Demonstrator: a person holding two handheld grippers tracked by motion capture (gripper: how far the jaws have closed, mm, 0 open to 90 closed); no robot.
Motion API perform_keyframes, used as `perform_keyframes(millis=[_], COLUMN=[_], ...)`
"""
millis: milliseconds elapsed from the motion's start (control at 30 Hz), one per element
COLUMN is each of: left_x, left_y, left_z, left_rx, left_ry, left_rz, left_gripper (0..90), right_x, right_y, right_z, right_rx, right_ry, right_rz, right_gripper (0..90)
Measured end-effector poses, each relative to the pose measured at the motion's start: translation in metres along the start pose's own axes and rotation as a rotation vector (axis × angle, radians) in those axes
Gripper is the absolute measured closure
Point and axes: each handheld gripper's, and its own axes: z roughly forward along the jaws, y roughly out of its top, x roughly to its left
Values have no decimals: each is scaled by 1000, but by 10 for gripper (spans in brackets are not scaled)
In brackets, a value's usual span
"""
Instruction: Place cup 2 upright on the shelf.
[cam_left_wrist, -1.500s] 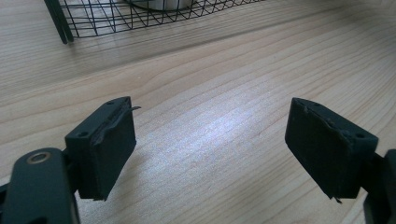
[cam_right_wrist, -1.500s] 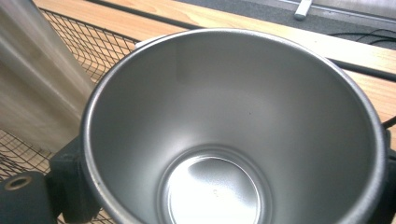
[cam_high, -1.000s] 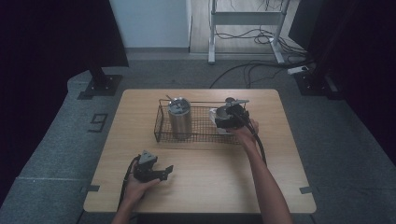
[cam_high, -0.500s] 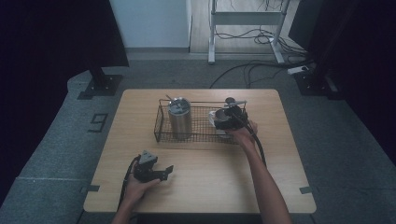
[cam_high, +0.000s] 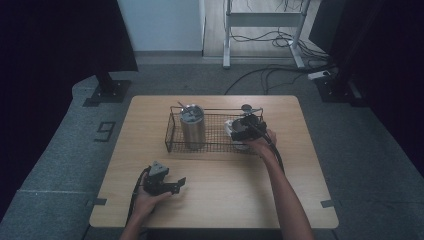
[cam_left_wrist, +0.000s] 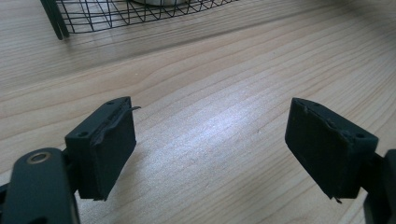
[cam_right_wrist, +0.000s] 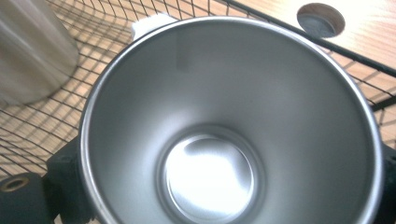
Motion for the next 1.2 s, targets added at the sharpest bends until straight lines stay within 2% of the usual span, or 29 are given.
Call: perform_keyframes(millis=[67, 667, 733, 800, 1000, 1200], left_x=[0, 0, 1, 1, 0, 0], left_y=[0, 0, 0, -1, 0, 0], left_z=[0, 0, 0, 1, 0, 0], left_rx=[1, 5, 6, 8, 6, 5], left_ry=[-1, -7, -7, -7, -9, -10], left_rz=[1, -2, -3, -3, -3, -3], left_gripper=[164, 164, 164, 164, 164, 164], right_x=[0, -3, -4, -7, -7, -10], right_y=[-1, -5, -5, -4, -4, -4], right_z=[-1, -7, -10, -14, -25, -42], right_rx=[9, -24, -53, -82, -126, -211], right_ry=[-28, -4, 15, 7, 4, 13], right_rz=[-9, -14, -5, 1, -9, 16], right_gripper=[56, 46, 14, 0, 0, 0])
